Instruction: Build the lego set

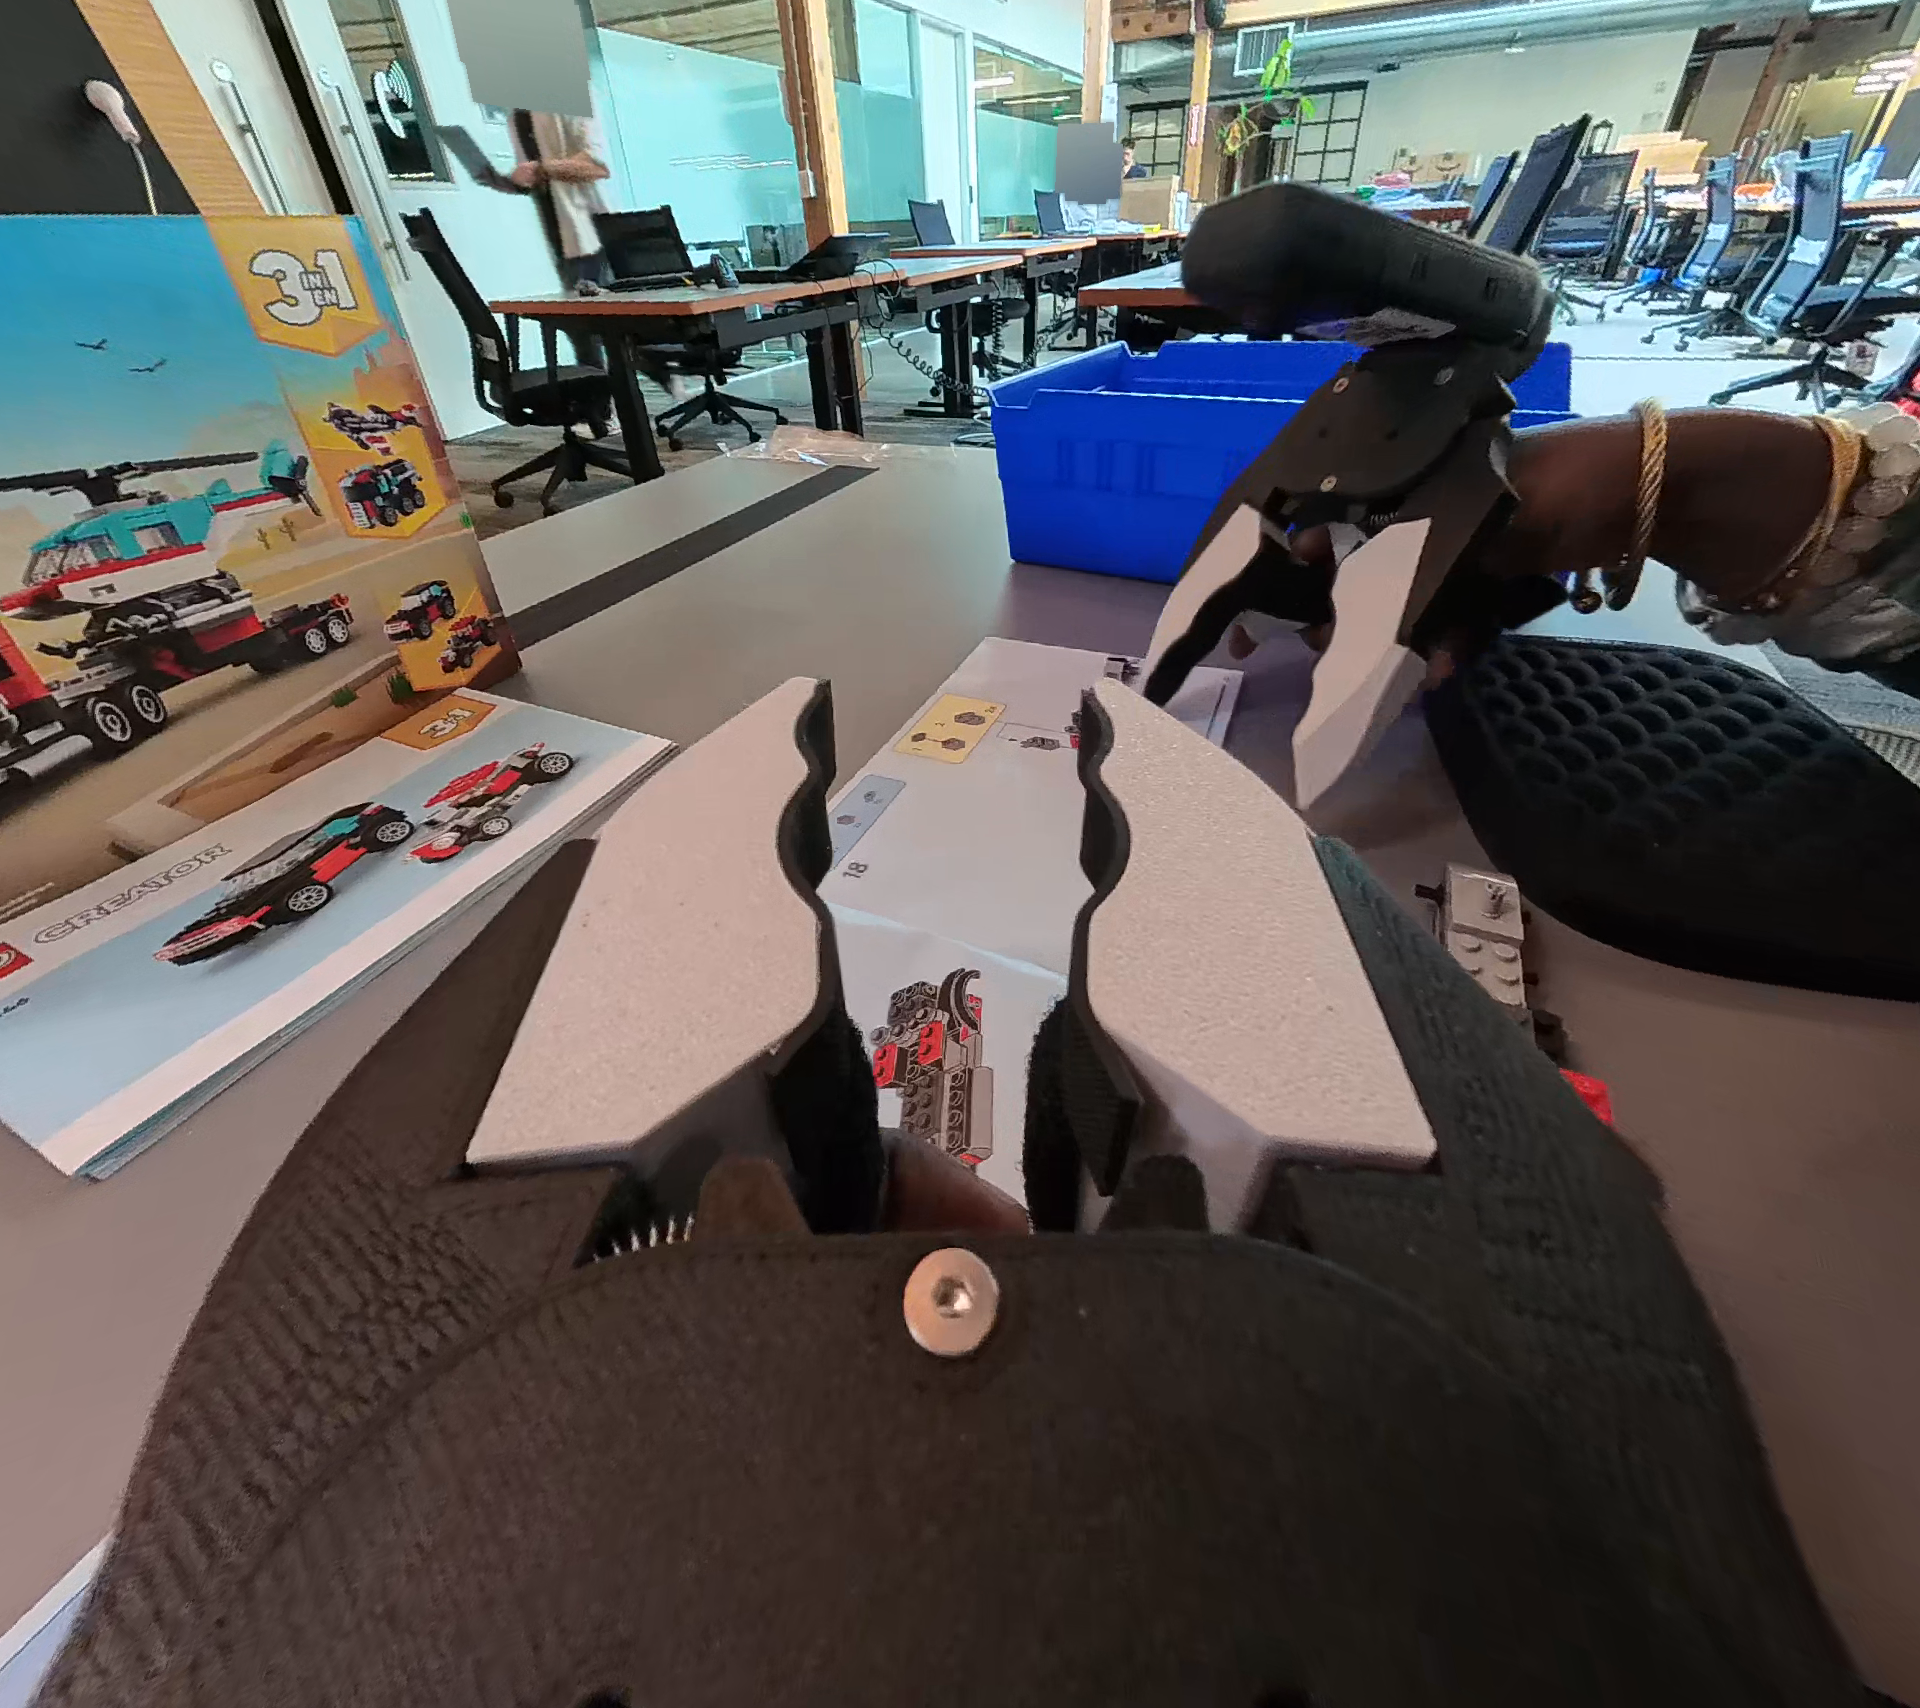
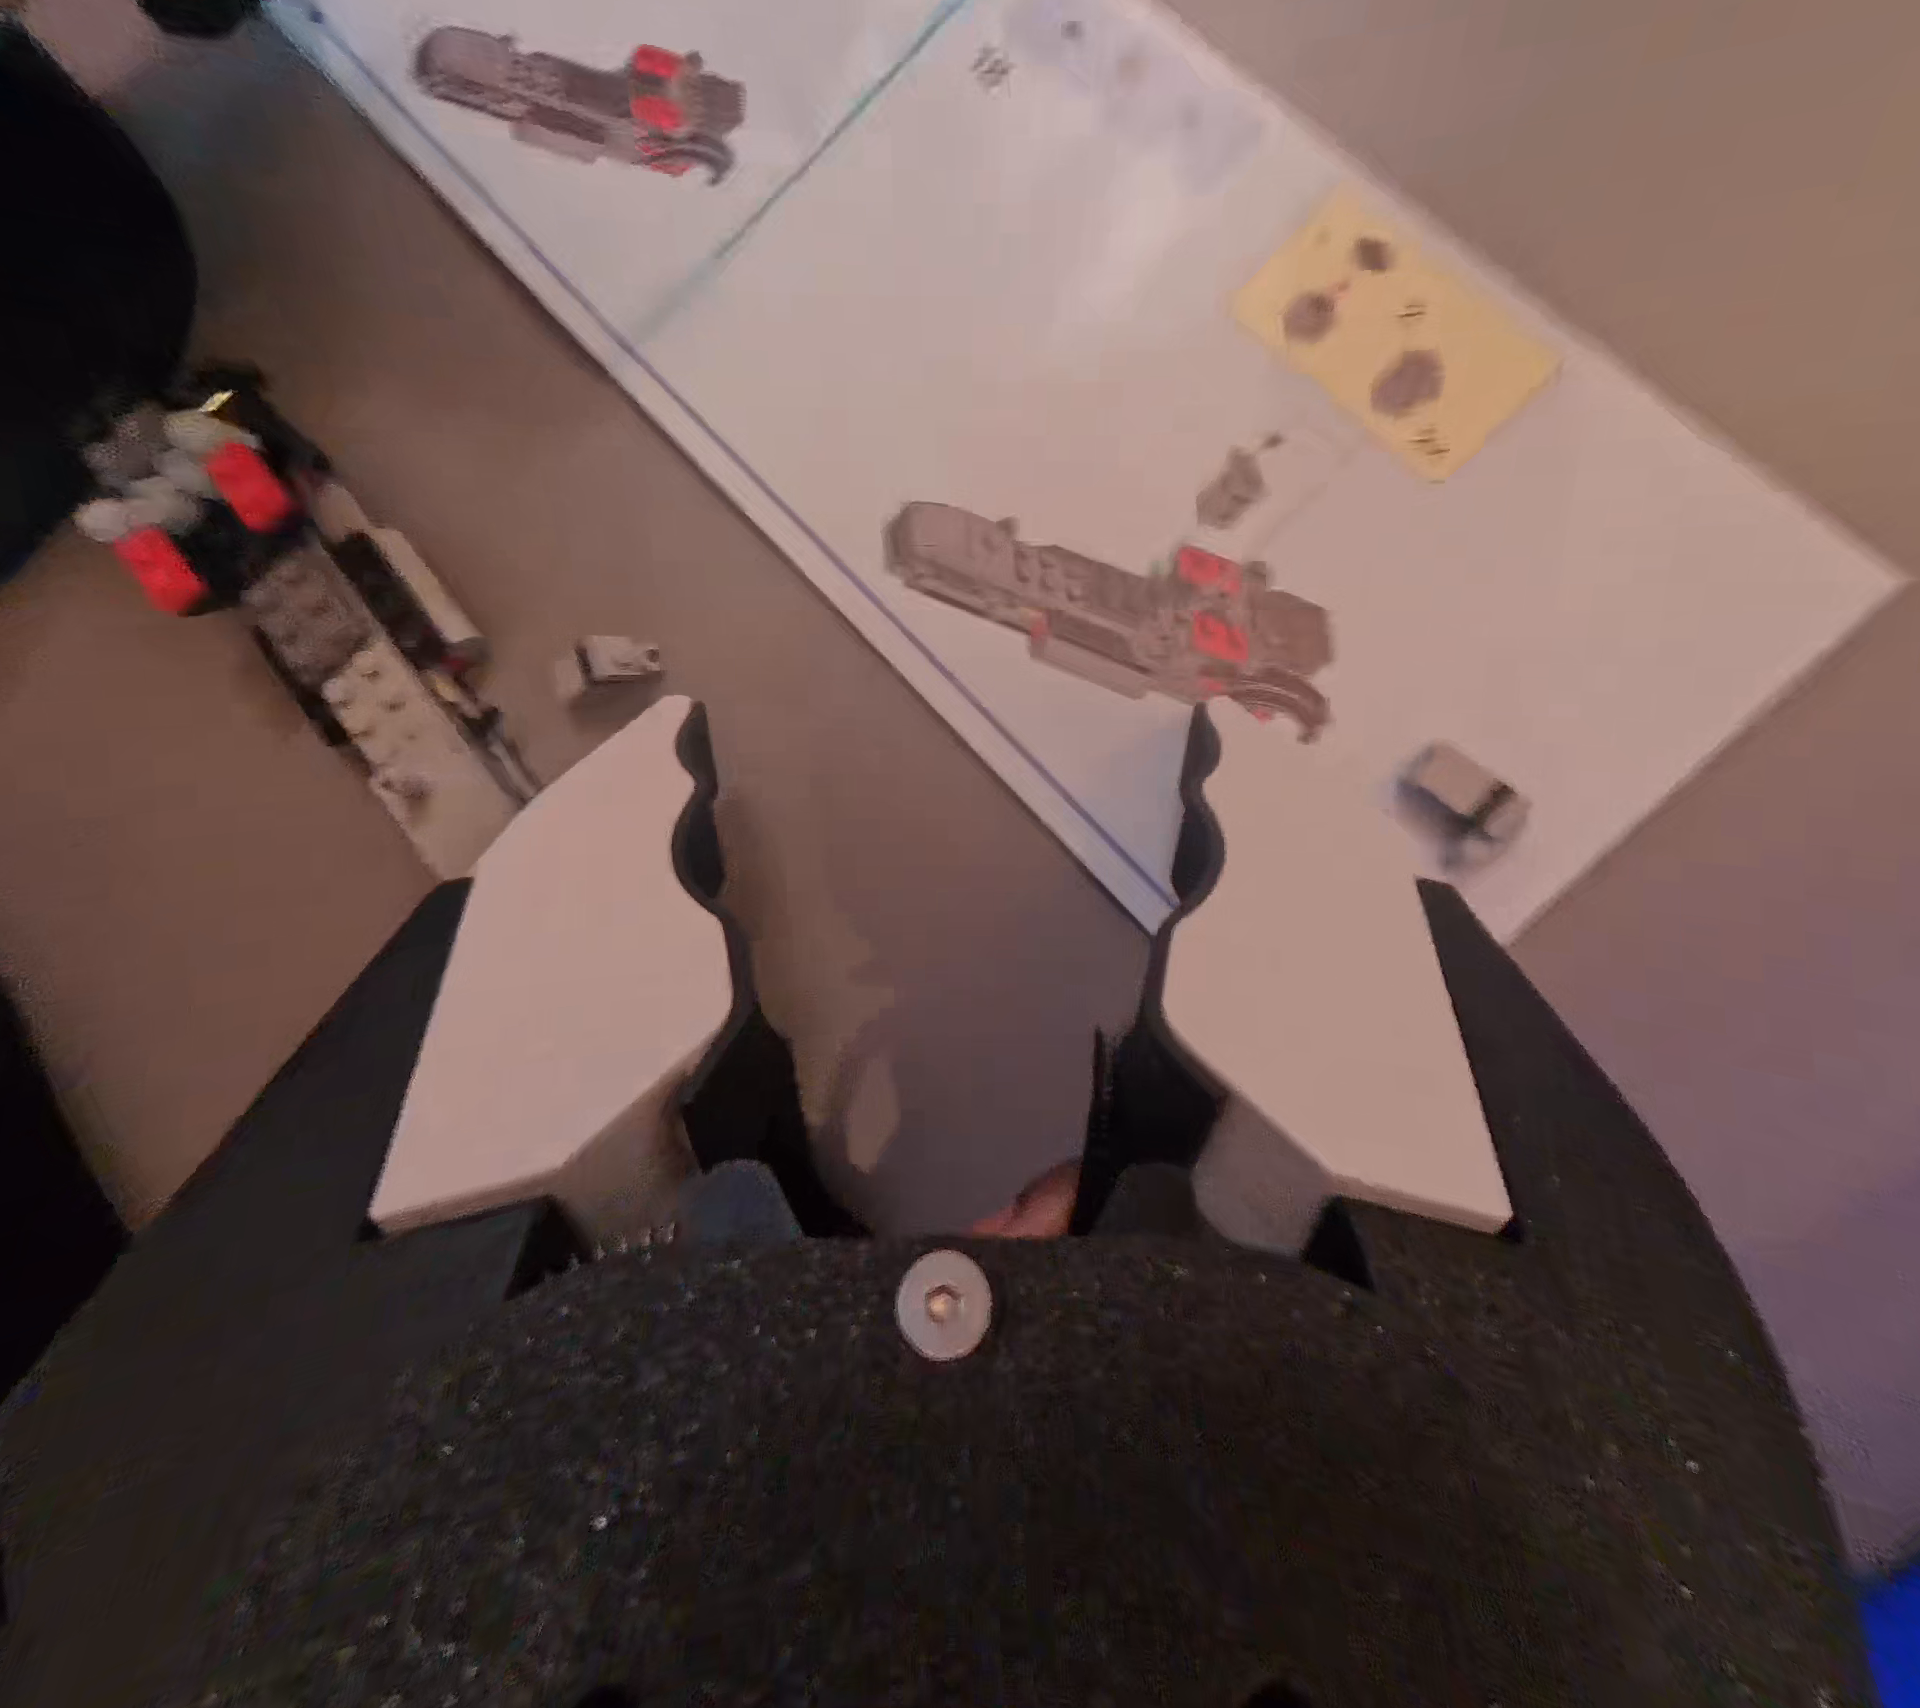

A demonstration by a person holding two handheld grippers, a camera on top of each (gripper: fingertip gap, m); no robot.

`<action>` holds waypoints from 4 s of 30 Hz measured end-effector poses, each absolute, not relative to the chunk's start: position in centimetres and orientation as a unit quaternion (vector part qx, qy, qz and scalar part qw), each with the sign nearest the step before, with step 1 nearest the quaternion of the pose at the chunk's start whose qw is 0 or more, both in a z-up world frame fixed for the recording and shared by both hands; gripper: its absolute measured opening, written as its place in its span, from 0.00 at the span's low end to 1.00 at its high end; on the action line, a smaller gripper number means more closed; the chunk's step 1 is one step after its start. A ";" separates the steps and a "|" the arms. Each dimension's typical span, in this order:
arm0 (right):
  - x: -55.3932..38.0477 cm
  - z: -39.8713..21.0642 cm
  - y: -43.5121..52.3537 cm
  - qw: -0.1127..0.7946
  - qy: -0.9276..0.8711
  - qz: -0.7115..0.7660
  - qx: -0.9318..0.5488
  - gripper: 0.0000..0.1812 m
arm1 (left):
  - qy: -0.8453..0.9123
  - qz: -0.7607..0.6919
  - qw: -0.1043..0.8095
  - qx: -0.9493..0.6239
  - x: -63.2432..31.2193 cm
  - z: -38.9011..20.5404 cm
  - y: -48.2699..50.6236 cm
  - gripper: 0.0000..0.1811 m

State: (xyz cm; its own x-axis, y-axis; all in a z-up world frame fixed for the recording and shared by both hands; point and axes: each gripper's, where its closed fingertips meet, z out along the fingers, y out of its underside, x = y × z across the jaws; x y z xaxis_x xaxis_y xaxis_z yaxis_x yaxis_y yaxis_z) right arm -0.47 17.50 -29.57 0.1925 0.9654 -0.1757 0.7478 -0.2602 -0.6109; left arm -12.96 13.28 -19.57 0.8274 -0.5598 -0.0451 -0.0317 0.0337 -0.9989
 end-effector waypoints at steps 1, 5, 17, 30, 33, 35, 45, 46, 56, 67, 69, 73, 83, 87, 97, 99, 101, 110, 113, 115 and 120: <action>-0.9 -29.6 17.1 0.193 -0.576 0.280 -0.743 0.50 | 0.222 -0.194 0.683 -0.668 -12.9 -19.6 13.3 0.25; -2.5 -29.6 16.4 0.191 -0.596 0.284 -0.727 0.51 | 0.223 -0.193 0.683 -0.668 -12.9 -19.6 13.3 0.25; -1.1 -26.3 20.7 0.309 -0.569 0.300 -0.700 0.15 | 0.213 -0.198 0.685 -0.668 -13.2 -19.4 13.3 0.24; -1.2 -29.9 22.4 0.262 -0.683 0.255 -0.632 0.06 | 0.211 -0.264 0.650 -0.681 -12.2 -20.1 12.9 0.23; -2.6 -27.5 21.4 0.348 -0.714 0.247 -0.555 0.06 | 0.165 -0.362 0.632 -0.665 -11.6 -19.3 12.7 0.18; -4.3 -24.7 19.5 0.435 -0.734 0.229 -0.468 0.06 | 0.130 -0.423 0.600 -0.666 -11.1 -19.4 13.0 0.17; -9.7 -20.7 12.7 0.568 -0.750 0.162 -0.298 0.06 | 0.140 -0.451 0.557 -0.683 -9.3 -20.3 12.7 0.14; -10.0 -20.8 12.5 0.566 -0.752 0.163 -0.297 0.06 | 0.141 -0.448 0.559 -0.683 -9.3 -20.3 12.7 0.13; -9.9 -20.4 12.7 0.573 -0.720 0.220 -0.322 0.06 | 0.163 -0.406 0.576 -0.691 -9.7 -20.3 12.3 0.12; -10.0 -20.6 12.2 0.580 -0.723 0.220 -0.303 0.06 | 0.193 -0.408 0.554 -0.700 -8.8 -21.1 11.9 0.09; -10.1 -20.6 12.1 0.585 -0.728 0.202 -0.295 0.06 | 0.196 -0.411 0.549 -0.701 -8.7 -21.2 11.9 0.07; -10.0 -20.3 11.9 0.593 -0.727 0.200 -0.283 0.07 | 0.204 -0.419 0.552 -0.692 -8.5 -21.0 11.6 0.05; -8.5 -17.0 11.0 0.245 -0.497 0.711 -0.434 0.14 | 0.193 -0.499 0.569 -0.624 -8.6 -18.5 10.5 0.04; -8.9 -17.6 11.1 0.220 -0.484 0.717 -0.450 0.13 | 0.210 -0.492 0.570 -0.623 -8.3 -18.6 10.2 0.04; -8.6 -18.7 10.2 0.231 -0.544 0.678 -0.438 0.04 | 0.245 -0.459 0.558 -0.646 -7.3 -19.8 10.1 0.06; -8.1 -18.5 10.3 0.242 -0.555 0.673 -0.426 0.04 | 0.247 -0.450 0.556 -0.654 -7.3 -20.0 10.3 0.10; -7.6 -17.9 11.0 0.266 -0.555 0.668 -0.418 0.04 | 0.250 -0.435 0.555 -0.663 -7.5 -20.3 10.4 0.11; -3.6 -12.9 16.4 0.411 -0.410 0.726 -0.369 0.04 | 0.264 -0.364 0.558 -0.697 -8.5 -21.6 11.1 0.13; -3.6 -13.4 17.5 0.405 -0.387 0.730 -0.392 0.04 | 0.271 -0.350 0.550 -0.708 -8.4 -22.2 11.2 0.14; -3.9 -13.9 17.5 0.410 -0.397 0.715 -0.403 0.04 | 0.276 -0.347 0.545 -0.712 -8.2 -22.4 11.2 0.14; -4.6 -14.7 16.9 0.410 -0.431 0.691 -0.411 0.04 | 0.274 -0.348 0.543 -0.713 -8.3 -22.4 11.2 0.14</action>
State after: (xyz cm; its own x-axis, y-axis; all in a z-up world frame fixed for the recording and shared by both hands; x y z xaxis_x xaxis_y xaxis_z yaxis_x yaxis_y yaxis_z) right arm -4.60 16.91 -14.71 -0.3268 0.9204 -0.2147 -0.2115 -0.2927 -0.9325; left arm -8.30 11.20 -22.44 0.6071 -0.7693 0.1991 -0.0121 -0.2595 -0.9657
